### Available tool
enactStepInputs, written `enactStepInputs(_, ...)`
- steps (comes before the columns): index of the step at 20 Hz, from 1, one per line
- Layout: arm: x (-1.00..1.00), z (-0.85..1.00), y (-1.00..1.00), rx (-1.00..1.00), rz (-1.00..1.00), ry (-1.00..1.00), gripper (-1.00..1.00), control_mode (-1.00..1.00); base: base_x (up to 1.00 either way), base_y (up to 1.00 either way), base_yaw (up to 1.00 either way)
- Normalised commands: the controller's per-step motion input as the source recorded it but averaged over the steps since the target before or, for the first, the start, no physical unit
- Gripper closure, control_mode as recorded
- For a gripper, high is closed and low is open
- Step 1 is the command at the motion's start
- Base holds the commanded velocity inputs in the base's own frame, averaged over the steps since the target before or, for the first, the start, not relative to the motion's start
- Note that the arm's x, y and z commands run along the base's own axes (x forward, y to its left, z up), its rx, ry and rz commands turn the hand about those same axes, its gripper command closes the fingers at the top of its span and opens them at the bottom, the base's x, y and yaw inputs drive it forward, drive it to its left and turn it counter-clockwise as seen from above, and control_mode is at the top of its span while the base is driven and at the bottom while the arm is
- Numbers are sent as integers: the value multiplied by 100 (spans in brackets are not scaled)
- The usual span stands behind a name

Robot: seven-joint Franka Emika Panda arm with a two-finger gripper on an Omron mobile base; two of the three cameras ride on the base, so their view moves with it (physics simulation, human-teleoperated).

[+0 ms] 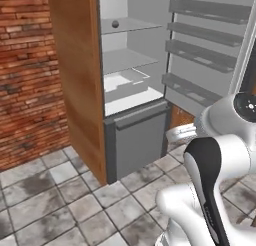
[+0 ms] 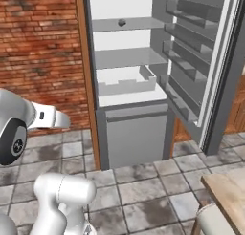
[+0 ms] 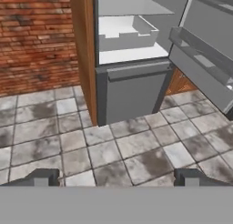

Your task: Place the cold items (eggplant and lime) from the fridge in one tupperware on the dining counter. Place the warm items (hot dog and kebab skewer) in the stove area in another tupperware.

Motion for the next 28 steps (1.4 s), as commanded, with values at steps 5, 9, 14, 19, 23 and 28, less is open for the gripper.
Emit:
enactStepInputs(5,0,0,0,0,0,0,-100,100,94,-14,0)
enactStepInputs(9,0,0,0,0,0,0,-100,100,90,-29,2)
enactStepInputs(14,0,0,0,0,0,0,-100,100,83,-35,11)
enactStepInputs(19,0,0,0,0,0,0,-100,100,76,-23,13)
enactStepInputs(23,0,0,0,0,0,0,-100,100,67,-2,13)
enactStepInputs(28,0,0,0,0,0,0,-100,100,60,-11,17)
